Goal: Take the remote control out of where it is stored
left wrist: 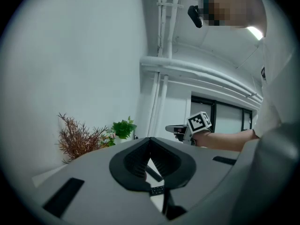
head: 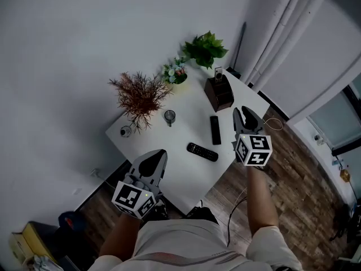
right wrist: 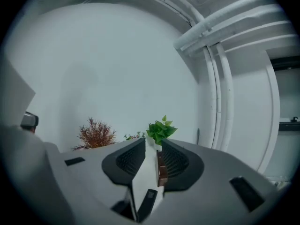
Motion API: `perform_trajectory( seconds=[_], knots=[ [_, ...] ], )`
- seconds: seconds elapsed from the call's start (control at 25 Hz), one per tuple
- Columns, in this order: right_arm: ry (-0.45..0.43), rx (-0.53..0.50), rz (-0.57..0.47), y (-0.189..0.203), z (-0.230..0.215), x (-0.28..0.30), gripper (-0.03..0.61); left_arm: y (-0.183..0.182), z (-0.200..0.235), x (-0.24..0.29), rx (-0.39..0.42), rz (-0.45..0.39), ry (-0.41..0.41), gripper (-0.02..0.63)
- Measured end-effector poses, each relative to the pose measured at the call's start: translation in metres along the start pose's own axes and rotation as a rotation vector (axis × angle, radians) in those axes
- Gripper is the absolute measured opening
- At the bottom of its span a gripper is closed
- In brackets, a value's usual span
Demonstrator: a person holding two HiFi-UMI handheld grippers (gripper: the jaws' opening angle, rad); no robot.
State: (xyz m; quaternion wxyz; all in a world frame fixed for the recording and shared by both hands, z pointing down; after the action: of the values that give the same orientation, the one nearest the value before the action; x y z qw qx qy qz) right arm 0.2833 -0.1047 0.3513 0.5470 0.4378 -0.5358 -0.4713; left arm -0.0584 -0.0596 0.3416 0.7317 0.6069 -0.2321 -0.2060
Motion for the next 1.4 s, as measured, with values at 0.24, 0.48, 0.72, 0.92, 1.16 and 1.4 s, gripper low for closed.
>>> perform_trajectory(
  seconds=[0.24,0.48,0.72,0.92,1.16,1.4],
  knots=[
    [0.012,0.014,0.069,0.010,-0.040,0.096,0.128,0.017,0.007,-0.001,-0.021,0.011,-0.112,0.008],
    [0.014,0.028,0.117,0.020,-0.064,0.185,0.171,0.024,0.006,0.023,-0.016,0.017,-0.167,0.008],
    [-0.018,-0.034,0.213,0.045,-0.067,0.255,0.204,0.045,0.009,0.034,-0.036,0.062,-0.196,0.008],
    [-0.031,-0.061,0.266,0.065,-0.068,0.287,0.207,0.055,0.018,0.033,-0.050,0.095,-0.232,0.008],
    [-0.010,-0.032,0.287,0.076,-0.068,0.299,0.206,0.058,0.022,0.037,-0.060,0.104,-0.242,0.008],
    [-0.003,-0.017,0.320,0.080,-0.070,0.305,0.206,0.053,0.027,0.037,-0.052,0.098,-0.247,0.008]
  ],
)
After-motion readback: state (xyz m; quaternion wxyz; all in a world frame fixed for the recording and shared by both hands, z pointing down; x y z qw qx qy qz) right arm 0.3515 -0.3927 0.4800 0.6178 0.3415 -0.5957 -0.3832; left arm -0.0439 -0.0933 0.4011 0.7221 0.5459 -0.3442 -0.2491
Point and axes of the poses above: the fingertips, and each gripper's own axes: x forward along the fingers, z to its left, y out of its underside, the point moved 8 cm from there along -x, backward along the fingers
